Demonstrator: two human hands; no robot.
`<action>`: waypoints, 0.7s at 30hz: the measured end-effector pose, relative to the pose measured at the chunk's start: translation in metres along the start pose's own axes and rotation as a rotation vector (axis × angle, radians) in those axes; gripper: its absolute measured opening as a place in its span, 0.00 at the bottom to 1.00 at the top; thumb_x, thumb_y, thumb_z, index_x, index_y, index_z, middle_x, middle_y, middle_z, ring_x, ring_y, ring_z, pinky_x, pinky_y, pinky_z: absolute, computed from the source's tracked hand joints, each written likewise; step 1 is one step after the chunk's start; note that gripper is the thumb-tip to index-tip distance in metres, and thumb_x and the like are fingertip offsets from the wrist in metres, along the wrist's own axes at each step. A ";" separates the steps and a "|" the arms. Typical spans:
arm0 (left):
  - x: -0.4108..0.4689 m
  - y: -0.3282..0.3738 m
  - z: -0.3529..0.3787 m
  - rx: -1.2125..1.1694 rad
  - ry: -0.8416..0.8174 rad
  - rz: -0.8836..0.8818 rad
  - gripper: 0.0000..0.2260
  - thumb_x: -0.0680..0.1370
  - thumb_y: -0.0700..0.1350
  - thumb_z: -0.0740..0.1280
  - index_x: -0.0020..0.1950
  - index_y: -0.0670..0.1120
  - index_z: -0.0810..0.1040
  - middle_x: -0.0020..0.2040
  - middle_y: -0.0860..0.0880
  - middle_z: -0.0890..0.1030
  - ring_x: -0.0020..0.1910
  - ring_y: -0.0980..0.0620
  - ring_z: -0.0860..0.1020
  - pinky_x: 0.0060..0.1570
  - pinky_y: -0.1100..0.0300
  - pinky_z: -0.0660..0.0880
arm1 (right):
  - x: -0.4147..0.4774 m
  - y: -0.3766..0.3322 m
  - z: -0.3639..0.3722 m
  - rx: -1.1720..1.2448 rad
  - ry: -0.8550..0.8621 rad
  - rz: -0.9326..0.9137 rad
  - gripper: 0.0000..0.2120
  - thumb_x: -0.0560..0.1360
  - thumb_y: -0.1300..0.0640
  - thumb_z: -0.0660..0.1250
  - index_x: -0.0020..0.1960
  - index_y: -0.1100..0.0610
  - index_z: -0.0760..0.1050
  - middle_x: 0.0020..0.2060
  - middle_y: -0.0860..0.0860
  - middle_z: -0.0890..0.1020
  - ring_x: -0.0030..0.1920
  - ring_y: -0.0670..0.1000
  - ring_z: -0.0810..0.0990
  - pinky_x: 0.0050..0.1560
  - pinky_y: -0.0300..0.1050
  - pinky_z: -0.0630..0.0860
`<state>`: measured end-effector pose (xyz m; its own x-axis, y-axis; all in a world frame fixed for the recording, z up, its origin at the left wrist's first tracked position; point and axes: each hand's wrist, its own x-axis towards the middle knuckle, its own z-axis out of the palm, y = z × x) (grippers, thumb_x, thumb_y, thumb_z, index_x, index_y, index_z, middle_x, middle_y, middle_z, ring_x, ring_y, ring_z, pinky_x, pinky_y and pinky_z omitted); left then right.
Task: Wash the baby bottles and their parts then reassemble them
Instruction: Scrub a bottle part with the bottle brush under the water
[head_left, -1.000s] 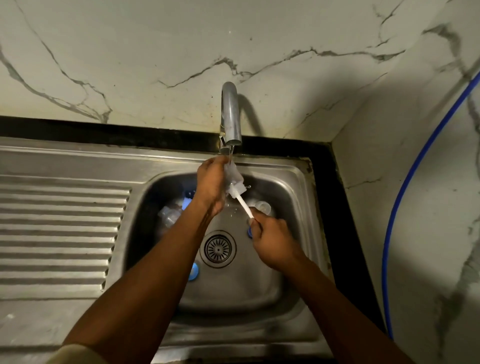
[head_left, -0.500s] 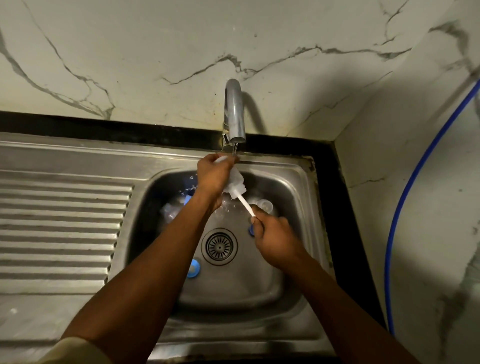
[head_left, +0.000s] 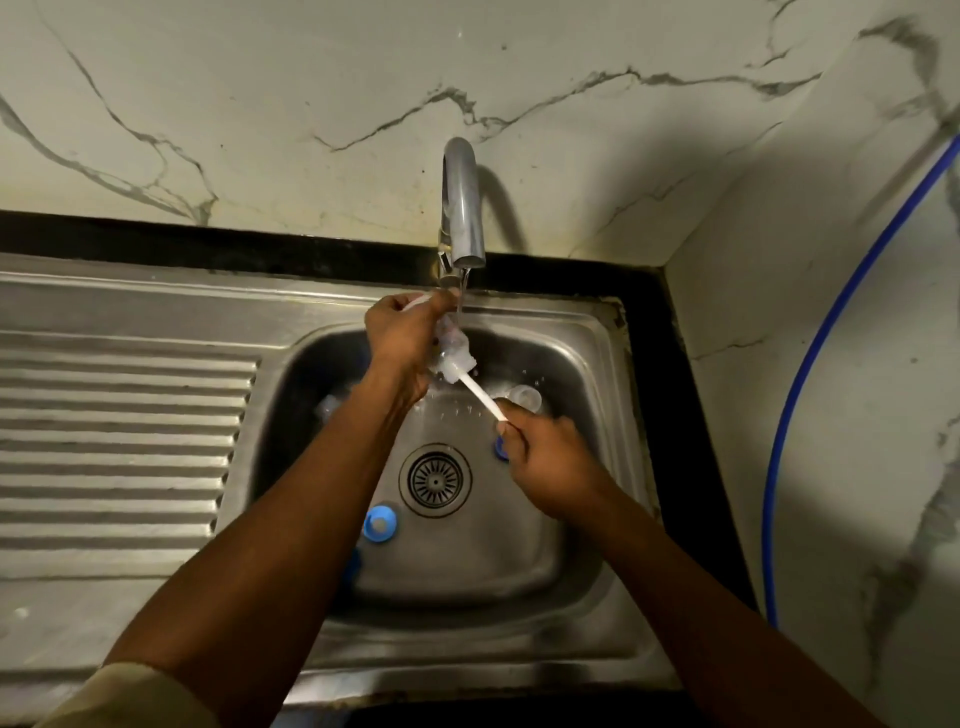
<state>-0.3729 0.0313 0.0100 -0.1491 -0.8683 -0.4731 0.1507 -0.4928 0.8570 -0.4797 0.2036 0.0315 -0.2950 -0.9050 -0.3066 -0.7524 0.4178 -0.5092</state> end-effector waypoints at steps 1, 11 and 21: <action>-0.004 0.001 0.004 0.004 -0.006 0.022 0.17 0.74 0.46 0.74 0.58 0.39 0.78 0.52 0.40 0.81 0.48 0.41 0.82 0.51 0.45 0.83 | 0.000 -0.003 0.002 -0.042 0.035 0.004 0.13 0.84 0.50 0.56 0.63 0.49 0.76 0.39 0.51 0.76 0.41 0.53 0.74 0.45 0.45 0.71; -0.013 0.007 -0.011 -0.645 -0.505 -0.312 0.12 0.77 0.46 0.69 0.57 0.41 0.77 0.53 0.41 0.80 0.54 0.44 0.81 0.63 0.46 0.77 | -0.028 -0.023 -0.014 1.359 -0.719 0.286 0.18 0.83 0.45 0.55 0.70 0.43 0.73 0.27 0.47 0.62 0.20 0.40 0.58 0.18 0.30 0.55; -0.019 0.004 0.003 0.003 0.022 -0.011 0.16 0.73 0.45 0.74 0.58 0.40 0.79 0.55 0.39 0.81 0.52 0.39 0.82 0.48 0.44 0.83 | -0.020 -0.012 0.010 -0.067 0.015 0.017 0.18 0.84 0.48 0.52 0.73 0.43 0.67 0.46 0.53 0.79 0.53 0.58 0.76 0.53 0.52 0.76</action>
<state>-0.3724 0.0460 0.0235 -0.1287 -0.8639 -0.4869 0.1461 -0.5021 0.8524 -0.4585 0.2175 0.0362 -0.3166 -0.8991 -0.3024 -0.7848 0.4273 -0.4488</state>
